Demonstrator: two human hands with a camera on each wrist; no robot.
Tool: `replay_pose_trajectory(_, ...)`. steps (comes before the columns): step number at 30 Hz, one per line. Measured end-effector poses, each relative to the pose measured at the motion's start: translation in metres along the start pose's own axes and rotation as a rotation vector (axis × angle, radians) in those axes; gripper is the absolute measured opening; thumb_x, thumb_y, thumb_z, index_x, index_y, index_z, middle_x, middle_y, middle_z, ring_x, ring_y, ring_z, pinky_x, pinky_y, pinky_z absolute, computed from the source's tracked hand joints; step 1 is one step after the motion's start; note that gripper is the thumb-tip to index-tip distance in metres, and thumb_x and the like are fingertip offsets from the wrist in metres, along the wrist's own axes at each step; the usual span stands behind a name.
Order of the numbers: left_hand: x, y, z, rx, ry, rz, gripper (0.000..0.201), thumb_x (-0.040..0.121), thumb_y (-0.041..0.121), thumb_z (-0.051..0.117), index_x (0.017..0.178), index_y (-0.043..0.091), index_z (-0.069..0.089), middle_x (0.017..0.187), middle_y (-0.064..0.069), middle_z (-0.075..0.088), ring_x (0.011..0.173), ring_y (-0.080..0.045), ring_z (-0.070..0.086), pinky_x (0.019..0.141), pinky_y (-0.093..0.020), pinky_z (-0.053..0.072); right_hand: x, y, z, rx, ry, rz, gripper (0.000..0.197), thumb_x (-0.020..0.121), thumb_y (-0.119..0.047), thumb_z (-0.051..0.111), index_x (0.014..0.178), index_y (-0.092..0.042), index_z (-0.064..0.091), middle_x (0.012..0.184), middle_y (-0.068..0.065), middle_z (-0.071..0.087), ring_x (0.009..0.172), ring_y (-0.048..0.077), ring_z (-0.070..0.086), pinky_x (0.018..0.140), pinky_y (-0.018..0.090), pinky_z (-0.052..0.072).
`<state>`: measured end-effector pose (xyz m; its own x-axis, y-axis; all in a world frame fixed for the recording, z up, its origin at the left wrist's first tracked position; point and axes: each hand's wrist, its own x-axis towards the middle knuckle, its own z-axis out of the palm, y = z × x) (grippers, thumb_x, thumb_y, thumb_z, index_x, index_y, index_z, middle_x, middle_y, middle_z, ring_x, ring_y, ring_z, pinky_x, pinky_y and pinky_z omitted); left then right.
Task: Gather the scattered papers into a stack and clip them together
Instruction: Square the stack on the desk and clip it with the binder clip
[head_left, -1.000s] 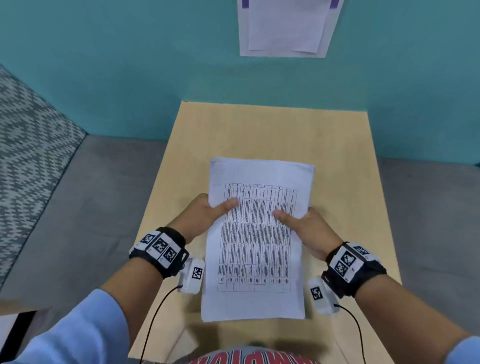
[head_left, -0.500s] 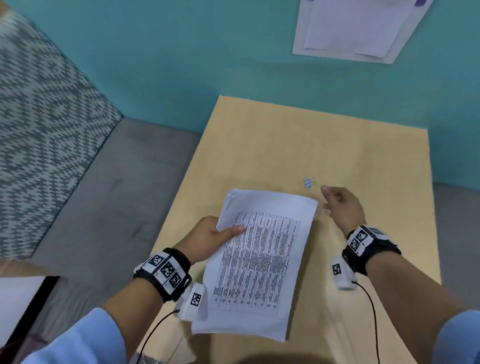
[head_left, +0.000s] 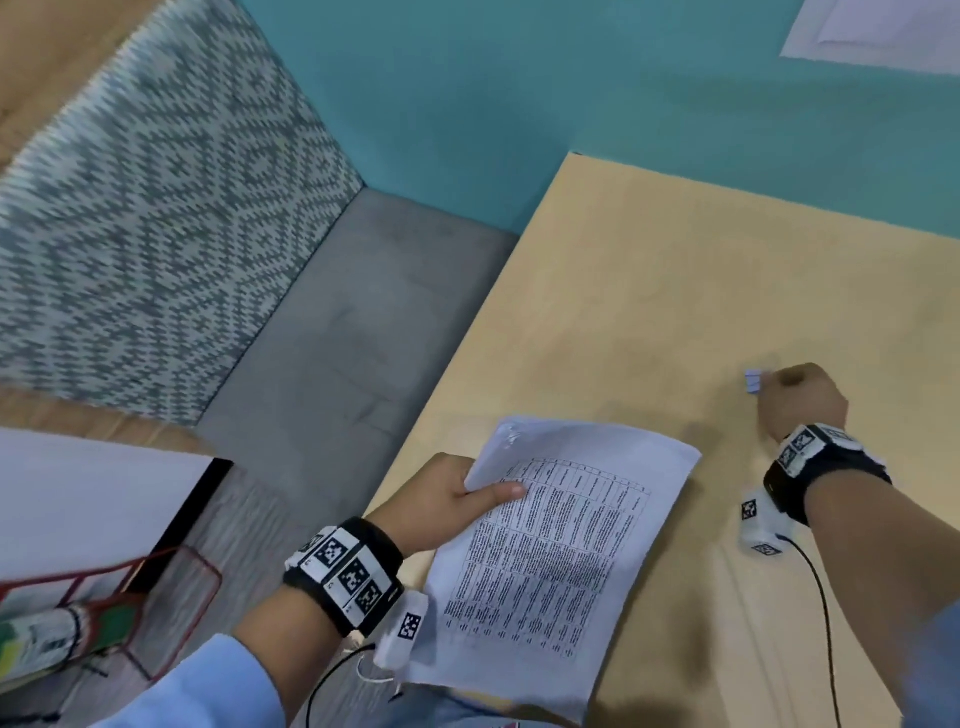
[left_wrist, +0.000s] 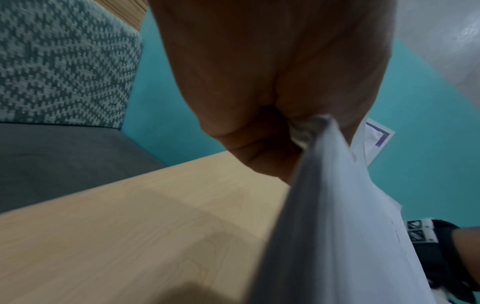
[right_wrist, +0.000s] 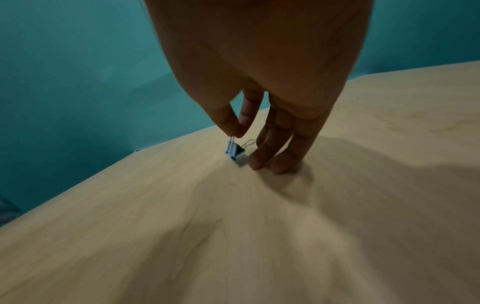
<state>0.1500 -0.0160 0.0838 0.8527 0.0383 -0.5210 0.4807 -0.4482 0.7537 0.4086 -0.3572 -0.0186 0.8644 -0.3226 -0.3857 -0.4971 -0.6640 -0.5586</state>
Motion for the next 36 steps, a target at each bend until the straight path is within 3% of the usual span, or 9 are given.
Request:
replay_pose_trajectory(4,0.004,0.006,0.0,0.019,0.021,0.019,0.068,0.095,0.05,0.075,0.058,0.017,0.028,0.057,0.002,0.031,0.052,-0.015,0.032,0.056,-0.031,0.026,-0.038,0.013,-0.018,0.375,-0.168,0.127,0.01,0.084,-0.017,0.07,0.077,-0.012,0.065,0.092,0.023,0.078,0.076,0.037,0.076,0.07,0.042,0.062)
replay_pose_trajectory(7,0.007,0.02,0.0,0.061,0.026,0.067,0.068,0.095,0.046,0.075,0.057,0.025,0.024,0.054,0.006,0.027,0.048,-0.014,0.026,0.053,-0.03,0.022,-0.07,0.037,-0.037,0.615,-0.274,0.188,0.006,0.087,-0.007,0.072,0.086,-0.005,0.067,0.106,0.034,0.076,0.089,0.039,0.076,0.085,0.046,0.063)
replay_pose_trajectory(10,0.008,0.037,0.005,0.112,0.023,0.1,0.067,0.095,0.046,0.075,0.056,0.025,0.025,0.053,0.009,0.028,0.048,-0.013,0.028,0.053,-0.031,0.023,-0.106,0.053,-0.062,0.77,-0.281,0.182,0.011,0.093,-0.003,0.072,0.103,-0.003,0.069,0.112,0.028,0.076,0.105,0.038,0.076,0.098,0.048,0.06)
replay_pose_trajectory(13,0.001,0.058,0.011,0.14,0.025,0.15,0.066,0.096,0.046,0.075,0.057,0.023,0.027,0.052,0.01,0.029,0.048,-0.011,0.029,0.051,-0.026,0.024,-0.137,0.07,-0.092,0.888,-0.326,0.2,0.028,0.096,-0.002,0.07,0.123,-0.001,0.065,0.111,0.02,0.078,0.101,0.032,0.078,0.096,0.044,0.06)
replay_pose_trajectory(17,-0.015,0.08,0.022,0.186,0.014,0.214,0.066,0.094,0.052,0.073,0.059,0.021,0.027,0.051,0.01,0.027,0.047,-0.01,0.026,0.05,-0.024,0.022,-0.177,0.108,-0.129,1.03,-0.39,0.243,0.022,0.095,0.007,0.066,0.117,0.009,0.069,0.115,0.024,0.078,0.093,0.029,0.081,0.089,0.042,0.065)
replay_pose_trajectory(21,-0.035,0.094,0.03,0.224,-0.001,0.268,0.065,0.096,0.049,0.073,0.059,0.023,0.025,0.048,0.011,0.024,0.046,-0.007,0.022,0.05,-0.022,0.019,-0.219,0.136,-0.159,1.109,-0.432,0.226,0.027,0.095,0.005,0.066,0.121,0.01,0.069,0.122,0.024,0.076,0.103,0.03,0.079,0.091,0.043,0.063)
replay_pose_trajectory(26,-0.058,0.107,0.038,0.279,-0.016,0.328,0.064,0.095,0.051,0.072,0.059,0.023,0.027,0.049,0.01,0.026,0.047,-0.007,0.023,0.052,-0.026,0.019,-0.27,0.128,-0.197,1.112,-0.466,0.086,0.035,0.093,-0.001,0.069,0.127,0.005,0.067,0.126,0.019,0.075,0.116,0.032,0.074,0.09,0.05,0.064)
replay_pose_trajectory(32,-0.091,0.126,0.049,0.351,-0.039,0.435,0.061,0.094,0.054,0.071,0.061,0.023,0.031,0.05,0.011,0.03,0.049,-0.007,0.028,0.051,-0.025,0.02,-0.327,0.095,-0.237,1.026,-0.333,-0.201,0.069,0.056,-0.027,0.099,0.114,0.0,0.072,0.111,0.025,0.078,0.108,0.034,0.077,0.088,0.05,0.065)
replay_pose_trajectory(36,-0.114,0.141,0.049,0.394,-0.039,0.544,0.061,0.091,0.059,0.068,0.059,0.022,0.032,0.051,0.01,0.032,0.048,-0.007,0.031,0.05,-0.025,0.022,-0.361,0.07,-0.259,0.854,-0.258,-0.412,0.037,0.069,-0.002,0.09,0.104,-0.002,0.076,0.098,0.017,0.082,0.092,0.022,0.078,0.088,0.032,0.065)
